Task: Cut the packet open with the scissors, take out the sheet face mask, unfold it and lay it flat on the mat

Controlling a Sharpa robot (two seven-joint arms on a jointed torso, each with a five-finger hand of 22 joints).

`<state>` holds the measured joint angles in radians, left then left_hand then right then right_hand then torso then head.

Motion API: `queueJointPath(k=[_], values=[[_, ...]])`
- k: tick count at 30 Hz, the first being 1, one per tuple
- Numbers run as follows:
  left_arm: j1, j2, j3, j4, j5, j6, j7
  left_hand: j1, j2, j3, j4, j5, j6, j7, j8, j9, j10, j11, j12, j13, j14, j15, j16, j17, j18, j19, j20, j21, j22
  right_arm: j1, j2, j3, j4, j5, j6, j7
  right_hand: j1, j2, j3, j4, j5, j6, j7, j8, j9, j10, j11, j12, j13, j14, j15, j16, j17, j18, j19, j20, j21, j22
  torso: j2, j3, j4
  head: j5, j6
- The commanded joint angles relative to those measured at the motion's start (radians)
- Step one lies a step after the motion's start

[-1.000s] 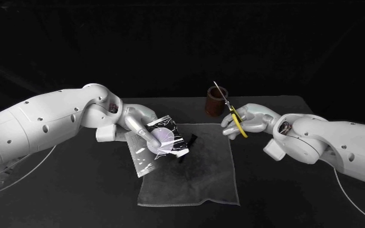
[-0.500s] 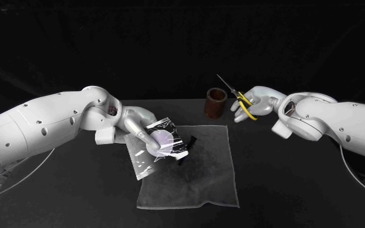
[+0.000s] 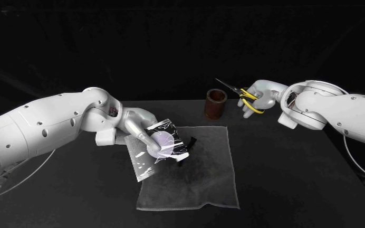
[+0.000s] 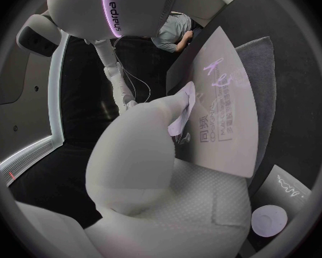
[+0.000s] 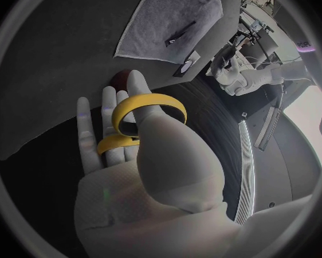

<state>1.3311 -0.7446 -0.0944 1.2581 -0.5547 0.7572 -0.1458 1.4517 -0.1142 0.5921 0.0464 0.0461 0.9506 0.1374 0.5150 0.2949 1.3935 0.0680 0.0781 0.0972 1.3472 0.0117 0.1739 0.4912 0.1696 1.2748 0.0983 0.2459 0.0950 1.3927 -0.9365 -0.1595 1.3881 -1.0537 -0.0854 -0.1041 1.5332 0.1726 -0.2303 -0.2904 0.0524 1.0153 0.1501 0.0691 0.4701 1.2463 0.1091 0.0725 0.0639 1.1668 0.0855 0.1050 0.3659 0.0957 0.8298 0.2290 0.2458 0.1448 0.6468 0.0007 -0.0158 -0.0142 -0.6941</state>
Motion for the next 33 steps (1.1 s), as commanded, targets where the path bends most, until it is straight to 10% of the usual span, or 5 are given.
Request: queueJointPath(k=[1, 16, 33], values=[[0.0, 0.001, 0.001, 0.0, 0.003, -0.018, 0.021, -0.002, 0.011, 0.002, -0.007, 0.003, 0.005, -0.001, 0.005, 0.045, 0.007, -0.006, 0.004, 0.001, -0.002, -0.003, 0.003, 0.002, 0.011, 0.0, -0.001, 0.002, 0.0, 0.003, -0.003, 0.001, 0.012, -0.06, 0.016, -0.022, -0.015, 0.12, 0.005, -0.004, -0.002, 0.035, 0.023, 0.0, -0.003, 0.006, 0.0, -0.003, 0.0, 0.009, 0.002, -0.006, -0.003, 0.089, -0.003, -0.004, 0.006, 0.003, 0.0, 0.0012, 0.002, 0.001, -0.002], [-0.018, -0.016, -0.006, -0.031, -0.004, -0.302, 0.147, -0.011, 0.012, 0.0, -0.003, 0.003, 0.003, -0.001, 0.003, 0.05, 0.004, -0.005, 0.002, 0.003, -0.007, -0.001, 0.002, 0.006, 0.01, -0.005, 0.002, 0.001, -0.002, -0.002, -0.09, -0.001, 0.212, 0.103, -0.068, 0.064, -0.003, 0.108, 0.058, -0.005, 0.0, 0.07, 0.014, 0.012, -0.015, 0.039, -0.012, 0.006, 0.002, 0.045, -0.014, -0.003, -0.017, 0.088, 0.023, -0.019, 0.045, 0.029, -0.003, 0.0005, 0.0009, 0.013, -0.008], [-0.052, 0.002, -0.01, -0.063, -0.21, -0.467, 0.209, -0.015, 0.014, -0.006, -0.001, 0.003, -0.004, -0.007, -0.004, 0.061, -0.012, -0.005, -0.005, 0.007, -0.03, 0.004, 0.002, 0.021, 0.007, -0.026, 0.008, -0.001, -0.002, -0.014, -0.103, -0.004, 0.28, 0.125, -0.07, 0.065, -0.008, 0.107, 0.062, -0.004, 0.0, 0.072, 0.014, 0.013, -0.017, 0.041, -0.012, 0.005, 0.002, 0.048, -0.014, -0.003, -0.019, 0.087, 0.023, -0.02, 0.05, 0.032, 0.0, -0.001, 0.001, 0.018, -0.014]])
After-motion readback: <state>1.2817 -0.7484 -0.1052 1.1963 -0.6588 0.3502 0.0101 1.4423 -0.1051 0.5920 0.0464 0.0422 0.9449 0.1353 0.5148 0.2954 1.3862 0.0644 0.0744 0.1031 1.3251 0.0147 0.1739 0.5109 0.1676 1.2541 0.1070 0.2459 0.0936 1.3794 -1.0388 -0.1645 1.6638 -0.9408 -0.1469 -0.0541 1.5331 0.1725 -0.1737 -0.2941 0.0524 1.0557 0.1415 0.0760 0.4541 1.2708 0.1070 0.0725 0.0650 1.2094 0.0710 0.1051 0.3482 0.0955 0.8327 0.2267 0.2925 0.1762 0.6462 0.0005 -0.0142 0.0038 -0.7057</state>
